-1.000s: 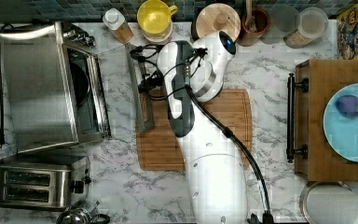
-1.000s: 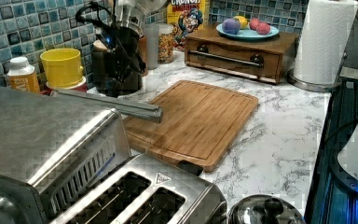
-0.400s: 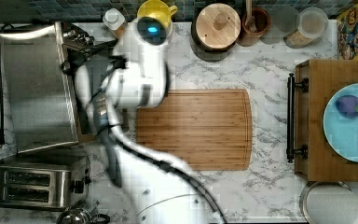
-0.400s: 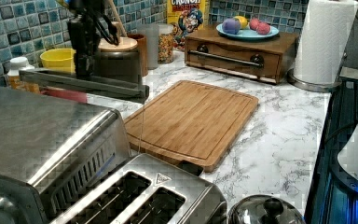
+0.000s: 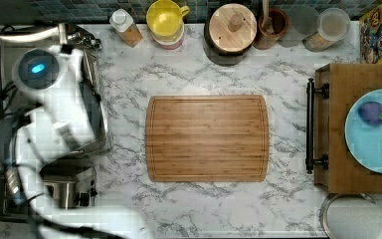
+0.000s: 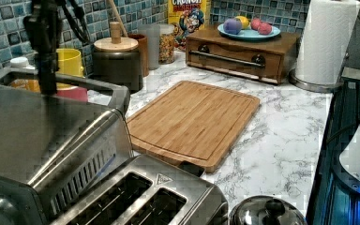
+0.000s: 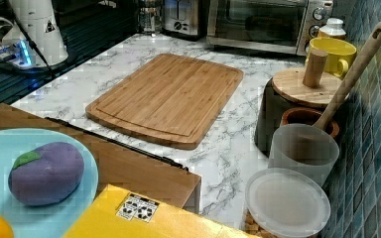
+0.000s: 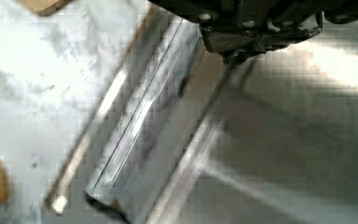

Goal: Close the oven.

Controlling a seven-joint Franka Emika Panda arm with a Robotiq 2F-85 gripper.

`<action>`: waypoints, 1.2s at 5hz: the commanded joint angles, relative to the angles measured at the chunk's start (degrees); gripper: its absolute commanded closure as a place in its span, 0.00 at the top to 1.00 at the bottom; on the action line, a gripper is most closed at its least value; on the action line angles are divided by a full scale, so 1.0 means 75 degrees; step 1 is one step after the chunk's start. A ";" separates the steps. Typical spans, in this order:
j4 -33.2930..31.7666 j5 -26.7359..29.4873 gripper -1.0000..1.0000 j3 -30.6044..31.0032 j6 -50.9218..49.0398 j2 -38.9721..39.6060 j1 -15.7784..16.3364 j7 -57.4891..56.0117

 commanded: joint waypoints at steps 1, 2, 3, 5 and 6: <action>-0.0385 -0.1518 0.00 -0.0545 0.0829 -0.1515 0.0473 0.2674; -0.0575 0.0493 0.00 -0.0266 0.0543 -0.2421 -0.0171 0.1599; -0.0574 0.0504 0.00 -0.0389 0.0543 -0.2423 -0.0052 0.1594; -0.0575 0.0487 0.00 -0.0190 0.0545 -0.2420 -0.0244 0.1605; -0.0575 0.0480 0.00 -0.0107 0.0546 -0.2419 -0.0325 0.1609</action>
